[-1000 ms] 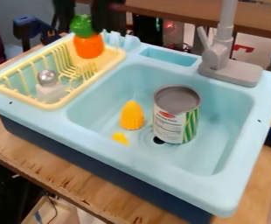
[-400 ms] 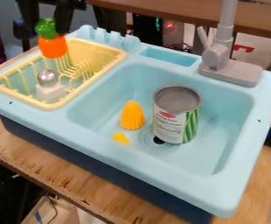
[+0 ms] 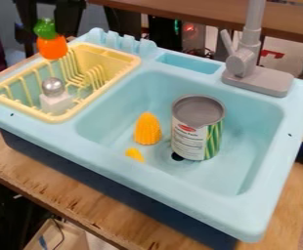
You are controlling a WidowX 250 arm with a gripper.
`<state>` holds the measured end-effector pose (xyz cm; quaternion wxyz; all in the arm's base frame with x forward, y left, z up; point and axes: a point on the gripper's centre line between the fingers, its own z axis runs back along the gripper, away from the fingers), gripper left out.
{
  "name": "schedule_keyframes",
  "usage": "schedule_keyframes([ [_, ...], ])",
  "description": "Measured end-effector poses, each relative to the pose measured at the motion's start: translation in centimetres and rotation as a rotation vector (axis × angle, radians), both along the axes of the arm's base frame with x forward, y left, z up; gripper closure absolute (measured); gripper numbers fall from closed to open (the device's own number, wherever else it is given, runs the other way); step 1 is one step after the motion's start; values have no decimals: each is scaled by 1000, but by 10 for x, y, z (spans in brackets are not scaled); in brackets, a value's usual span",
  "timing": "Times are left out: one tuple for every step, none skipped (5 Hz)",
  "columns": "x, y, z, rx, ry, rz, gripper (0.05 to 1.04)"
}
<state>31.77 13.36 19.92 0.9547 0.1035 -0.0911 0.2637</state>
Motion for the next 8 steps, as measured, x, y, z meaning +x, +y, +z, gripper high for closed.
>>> schedule_keyframes([
  [17, 6, -3, -1, 2, 0, 468],
  [29, 3, -9, -7, 34, -9, 468],
  [35, -8, -19, -26, 50, -27, 468],
  [42, -15, -22, -30, 47, -46, 468],
  [44, -20, -24, -26, 55, -46, 468],
  [42, -16, -29, -15, 82, -32, 468],
  [40, -15, -30, -11, 92, -30, 468],
  [39, -7, -30, -16, 86, -14, 468],
])
